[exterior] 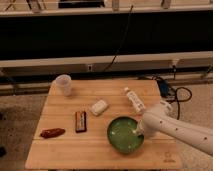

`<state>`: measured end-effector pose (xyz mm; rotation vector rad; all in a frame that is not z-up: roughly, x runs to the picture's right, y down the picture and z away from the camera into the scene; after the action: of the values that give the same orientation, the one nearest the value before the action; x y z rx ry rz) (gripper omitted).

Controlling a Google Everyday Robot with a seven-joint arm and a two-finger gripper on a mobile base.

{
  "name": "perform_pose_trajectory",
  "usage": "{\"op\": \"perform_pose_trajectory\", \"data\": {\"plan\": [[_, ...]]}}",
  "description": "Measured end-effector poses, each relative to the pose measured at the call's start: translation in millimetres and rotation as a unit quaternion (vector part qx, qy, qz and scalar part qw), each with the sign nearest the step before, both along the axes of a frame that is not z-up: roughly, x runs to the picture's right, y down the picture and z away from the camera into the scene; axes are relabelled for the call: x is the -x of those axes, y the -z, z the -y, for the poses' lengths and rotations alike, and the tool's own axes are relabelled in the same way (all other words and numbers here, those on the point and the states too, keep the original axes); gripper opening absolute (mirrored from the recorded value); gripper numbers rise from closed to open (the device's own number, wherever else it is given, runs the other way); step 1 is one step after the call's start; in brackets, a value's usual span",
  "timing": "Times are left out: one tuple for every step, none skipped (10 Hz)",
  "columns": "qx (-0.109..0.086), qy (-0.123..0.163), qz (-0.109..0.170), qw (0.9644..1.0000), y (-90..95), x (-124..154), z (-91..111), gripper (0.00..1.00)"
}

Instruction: Pick up the ceramic bowl

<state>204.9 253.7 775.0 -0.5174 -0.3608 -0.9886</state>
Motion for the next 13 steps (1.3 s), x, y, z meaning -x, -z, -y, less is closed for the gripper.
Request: {"op": "perform_pose_trajectory", "data": {"plan": [[-0.004, -0.001, 0.002, 1.0000, 8.1, 1.5, 6.5, 0.00], [-0.007, -0.001, 0.006, 1.0000, 19.1, 4.1, 13.7, 0.00], [-0.010, -0.001, 0.010, 0.9999, 28.5, 6.3, 19.0, 0.00], [-0.012, 0.001, 0.014, 0.9998, 38.9, 8.6, 23.5, 0.00], [-0.012, 0.005, 0.020, 0.9997, 48.5, 12.8, 24.8, 0.00], [-0.014, 0.008, 0.026, 0.9995, 55.1, 16.3, 26.7, 0.00], [-0.018, 0.010, 0.034, 0.9992, 65.8, 20.7, 32.1, 0.00], [-0.022, 0.012, 0.042, 0.9988, 75.2, 25.8, 37.5, 0.00], [-0.027, 0.015, 0.049, 0.9983, 84.1, 30.3, 43.2, 0.00], [-0.031, 0.017, 0.055, 0.9979, 92.1, 33.6, 49.9, 0.00], [-0.035, 0.019, 0.058, 0.9975, 97.6, 35.3, 55.4, 0.00], [-0.041, 0.021, 0.062, 0.9970, 104.4, 37.3, 62.3, 0.00], [-0.044, 0.020, 0.064, 0.9968, 107.7, 37.8, 66.1, 0.00]]}}
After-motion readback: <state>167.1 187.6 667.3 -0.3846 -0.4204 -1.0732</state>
